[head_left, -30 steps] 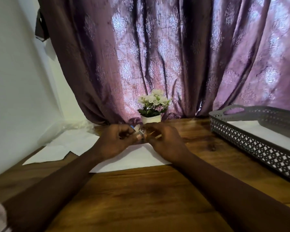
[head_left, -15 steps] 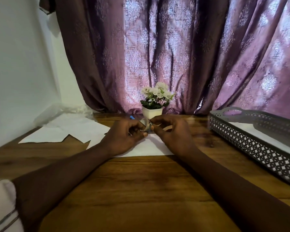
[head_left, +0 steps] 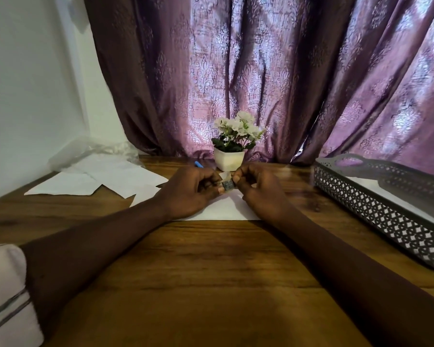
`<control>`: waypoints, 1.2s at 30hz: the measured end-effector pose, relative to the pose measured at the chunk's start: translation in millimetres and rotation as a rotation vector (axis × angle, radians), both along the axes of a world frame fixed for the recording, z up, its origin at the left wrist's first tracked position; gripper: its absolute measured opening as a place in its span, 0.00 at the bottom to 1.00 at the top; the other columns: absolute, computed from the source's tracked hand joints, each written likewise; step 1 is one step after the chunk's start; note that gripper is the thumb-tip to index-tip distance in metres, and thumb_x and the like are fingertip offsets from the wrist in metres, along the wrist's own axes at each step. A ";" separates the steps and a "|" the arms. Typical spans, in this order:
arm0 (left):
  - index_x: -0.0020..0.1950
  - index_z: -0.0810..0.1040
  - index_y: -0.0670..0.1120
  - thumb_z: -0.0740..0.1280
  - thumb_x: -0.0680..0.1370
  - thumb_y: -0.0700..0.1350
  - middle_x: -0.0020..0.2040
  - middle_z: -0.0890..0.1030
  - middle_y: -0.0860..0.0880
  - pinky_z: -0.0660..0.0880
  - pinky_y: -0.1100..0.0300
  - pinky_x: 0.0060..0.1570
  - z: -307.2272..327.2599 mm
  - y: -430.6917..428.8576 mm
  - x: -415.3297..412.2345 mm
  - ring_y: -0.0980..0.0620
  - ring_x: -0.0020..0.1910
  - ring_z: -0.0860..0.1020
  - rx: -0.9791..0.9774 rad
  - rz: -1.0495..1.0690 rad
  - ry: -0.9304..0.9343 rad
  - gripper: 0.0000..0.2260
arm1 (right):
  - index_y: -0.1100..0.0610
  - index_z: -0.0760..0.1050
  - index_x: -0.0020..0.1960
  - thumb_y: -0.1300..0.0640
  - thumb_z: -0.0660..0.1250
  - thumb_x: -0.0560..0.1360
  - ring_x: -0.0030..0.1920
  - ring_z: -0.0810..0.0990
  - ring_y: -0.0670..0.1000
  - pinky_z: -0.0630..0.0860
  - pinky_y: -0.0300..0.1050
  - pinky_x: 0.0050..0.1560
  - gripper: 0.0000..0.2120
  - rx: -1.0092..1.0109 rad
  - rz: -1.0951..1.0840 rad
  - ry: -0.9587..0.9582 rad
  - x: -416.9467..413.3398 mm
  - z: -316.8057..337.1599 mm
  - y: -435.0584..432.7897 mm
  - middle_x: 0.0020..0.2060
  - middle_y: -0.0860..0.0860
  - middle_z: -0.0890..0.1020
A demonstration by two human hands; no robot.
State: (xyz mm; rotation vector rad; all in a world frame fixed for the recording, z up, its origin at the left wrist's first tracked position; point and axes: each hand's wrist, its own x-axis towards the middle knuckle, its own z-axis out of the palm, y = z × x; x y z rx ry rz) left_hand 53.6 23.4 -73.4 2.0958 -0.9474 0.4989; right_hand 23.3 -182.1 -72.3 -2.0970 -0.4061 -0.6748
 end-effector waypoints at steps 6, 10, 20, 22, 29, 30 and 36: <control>0.51 0.85 0.50 0.72 0.76 0.55 0.37 0.83 0.53 0.77 0.45 0.38 0.9 -0.1 -0.7 0.47 0.37 0.80 -0.001 0.032 0.008 0.10 | 0.55 0.79 0.48 0.60 0.66 0.81 0.43 0.78 0.44 0.73 0.41 0.44 0.05 -0.095 -0.035 -0.051 -4.2 1.7 1.9 0.41 0.45 0.81; 0.52 0.85 0.49 0.73 0.77 0.52 0.37 0.82 0.55 0.78 0.44 0.40 2.0 -0.6 -2.0 0.49 0.38 0.80 -0.001 0.050 0.021 0.09 | 0.53 0.77 0.47 0.59 0.66 0.81 0.44 0.78 0.47 0.72 0.42 0.44 0.05 -0.116 -0.044 -0.088 -4.9 2.0 3.1 0.41 0.46 0.80; 0.50 0.86 0.49 0.73 0.77 0.52 0.38 0.84 0.50 0.78 0.43 0.40 5.9 -1.0 -6.3 0.45 0.37 0.81 0.000 0.133 -0.014 0.08 | 0.54 0.76 0.50 0.60 0.65 0.80 0.46 0.78 0.51 0.75 0.50 0.44 0.03 -0.235 -0.049 -0.182 -11.3 4.6 6.9 0.44 0.49 0.80; 0.50 0.86 0.49 0.73 0.77 0.53 0.37 0.84 0.51 0.78 0.44 0.40 5.8 -0.7 -5.2 0.47 0.37 0.81 0.000 0.143 -0.015 0.08 | 0.54 0.76 0.50 0.60 0.65 0.81 0.46 0.78 0.51 0.76 0.51 0.44 0.03 -0.236 -0.046 -0.185 -11.3 3.9 7.4 0.44 0.49 0.79; 0.48 0.86 0.51 0.69 0.74 0.59 0.37 0.83 0.53 0.79 0.45 0.40 4.9 -0.6 -0.8 0.50 0.36 0.81 0.000 0.203 -0.006 0.14 | 0.53 0.74 0.50 0.60 0.64 0.81 0.46 0.76 0.51 0.76 0.52 0.45 0.03 -0.276 -0.047 -0.184 -16.8 6.0 10.6 0.44 0.49 0.79; 0.48 0.86 0.51 0.69 0.73 0.60 0.37 0.83 0.53 0.79 0.45 0.41 5.0 -0.8 -0.5 0.51 0.37 0.81 -0.001 0.211 -0.011 0.14 | 0.53 0.75 0.50 0.60 0.64 0.81 0.46 0.76 0.50 0.76 0.51 0.45 0.03 -0.280 -0.049 -0.176 -17.1 5.9 11.4 0.45 0.49 0.79; 0.47 0.86 0.54 0.72 0.73 0.61 0.39 0.85 0.57 0.80 0.48 0.42 6.2 2.2 2.5 0.57 0.38 0.82 -0.025 0.254 -0.022 0.12 | 0.54 0.75 0.50 0.60 0.64 0.81 0.46 0.76 0.50 0.74 0.50 0.45 0.03 -0.216 -0.044 -0.149 -18.4 6.6 13.1 0.44 0.48 0.79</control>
